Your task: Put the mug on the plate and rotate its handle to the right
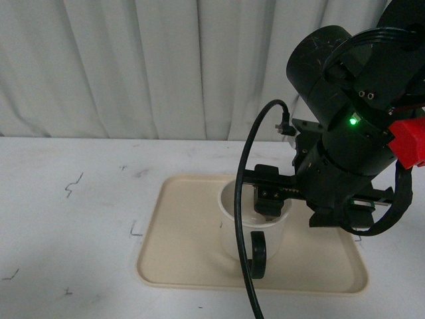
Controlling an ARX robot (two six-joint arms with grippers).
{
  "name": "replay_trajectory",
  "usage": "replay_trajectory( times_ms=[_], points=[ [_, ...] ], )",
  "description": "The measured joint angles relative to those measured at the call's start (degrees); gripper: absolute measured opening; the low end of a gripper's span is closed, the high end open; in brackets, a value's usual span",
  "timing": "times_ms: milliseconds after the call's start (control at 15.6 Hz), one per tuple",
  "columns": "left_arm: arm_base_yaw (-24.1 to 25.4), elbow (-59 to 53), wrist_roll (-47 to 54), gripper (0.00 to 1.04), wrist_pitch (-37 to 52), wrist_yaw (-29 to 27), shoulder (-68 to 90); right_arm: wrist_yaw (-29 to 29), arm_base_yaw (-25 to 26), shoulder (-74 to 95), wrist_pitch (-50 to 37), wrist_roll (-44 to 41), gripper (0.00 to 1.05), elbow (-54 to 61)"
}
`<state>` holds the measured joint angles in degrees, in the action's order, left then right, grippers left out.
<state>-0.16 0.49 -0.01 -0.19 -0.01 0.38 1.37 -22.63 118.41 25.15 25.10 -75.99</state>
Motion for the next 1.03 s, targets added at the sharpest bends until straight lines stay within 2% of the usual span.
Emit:
replay_trajectory(
  times_ms=[64,193,386,450,643,771,1028],
  points=[
    [0.0,0.0,0.0,0.98,-0.02,-0.02,0.0,0.66,0.0,0.83,0.57,0.59,0.55,-0.9],
    [0.0,0.0,0.02,0.98,-0.02,-0.02,0.0,1.01,0.09,1.88,2.34,0.42,0.26,-2.67],
    [0.0,0.0,0.02,0.98,-0.02,0.0,0.0,0.63,0.2,1.88,4.46,-4.59,0.02,-5.25],
    [0.0,0.0,0.0,0.98,-0.02,0.0,0.0,1.11,0.22,1.88,4.9,-7.43,0.03,-6.08],
    [0.0,0.0,0.0,0.98,0.0,-0.02,0.0,1.73,1.4,1.88,8.28,-23.54,0.03,-9.68],
    [0.0,0.0,0.02,0.98,-0.02,0.0,0.0,1.11,2.58,1.88,8.26,-40.24,0.03,-11.19],
    [0.0,0.0,0.0,0.98,0.0,0.0,0.0,7.5,1.92,5.09,17.38,-69.92,0.03,-16.83]
  ],
)
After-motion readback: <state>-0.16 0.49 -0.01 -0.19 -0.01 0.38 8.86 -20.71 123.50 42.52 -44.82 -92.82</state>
